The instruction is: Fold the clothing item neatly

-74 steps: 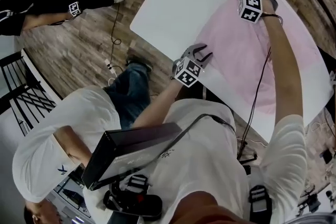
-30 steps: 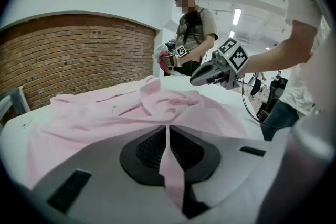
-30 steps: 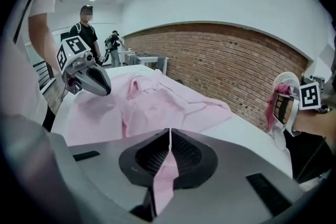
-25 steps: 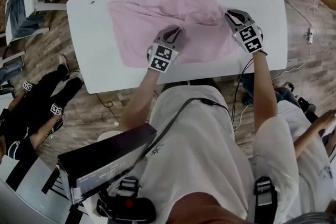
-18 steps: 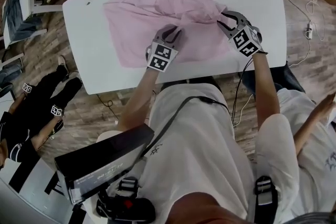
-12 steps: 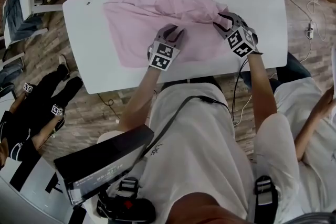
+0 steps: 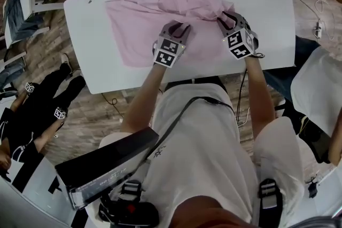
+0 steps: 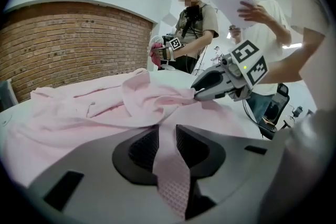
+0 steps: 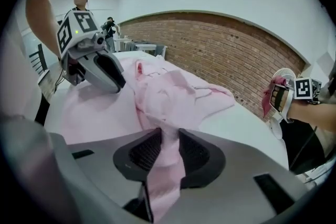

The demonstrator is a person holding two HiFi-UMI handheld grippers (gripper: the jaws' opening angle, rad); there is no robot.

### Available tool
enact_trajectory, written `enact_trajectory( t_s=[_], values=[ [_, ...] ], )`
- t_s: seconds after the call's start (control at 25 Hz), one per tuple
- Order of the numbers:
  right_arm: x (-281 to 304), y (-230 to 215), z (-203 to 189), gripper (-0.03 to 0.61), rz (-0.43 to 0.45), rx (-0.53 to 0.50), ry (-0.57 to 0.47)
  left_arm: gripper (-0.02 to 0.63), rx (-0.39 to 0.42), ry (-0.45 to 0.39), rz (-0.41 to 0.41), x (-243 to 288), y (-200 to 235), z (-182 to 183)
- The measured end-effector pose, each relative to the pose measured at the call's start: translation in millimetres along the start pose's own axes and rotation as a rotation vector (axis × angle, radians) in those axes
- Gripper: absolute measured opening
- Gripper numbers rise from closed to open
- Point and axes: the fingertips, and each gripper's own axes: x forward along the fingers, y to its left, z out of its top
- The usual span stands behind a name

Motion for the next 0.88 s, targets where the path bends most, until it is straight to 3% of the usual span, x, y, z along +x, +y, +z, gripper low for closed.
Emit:
enact_trajectory(
  t_s=[0.08, 0.16, 0.52, 0.72, 0.88],
  values=[
    [-3.8, -8.8, 13.1, 0.049, -0.009, 0.027, -0.043, 0.084, 0.017, 0.009, -0.001, -1.5, 0.0, -0.2],
    [-8.8, -19.0, 21.7, 0.028, -0.017, 0.024, -0.061, 0.084, 0.035, 0.018, 0.001, -4.6, 0.0, -1.8],
    [2.8, -118.4, 61.0, 0.026, -0.125, -0.152, -0.074, 0.084, 0.081, 0.05, 0.025, -13.5, 5.7, -21.2],
    [40.3, -155.0, 51.9, 0.026, -0.071, -0.133, -0.009, 0.084, 0.073, 0.057, 0.07, -23.2, 20.7, -26.0],
    [73.4, -166.9, 33.9, 0.026, -0.03, -0.087, 0.055, 0.084, 0.072, 0.047, 0.155, -40.2, 50.7, -23.9]
  ],
)
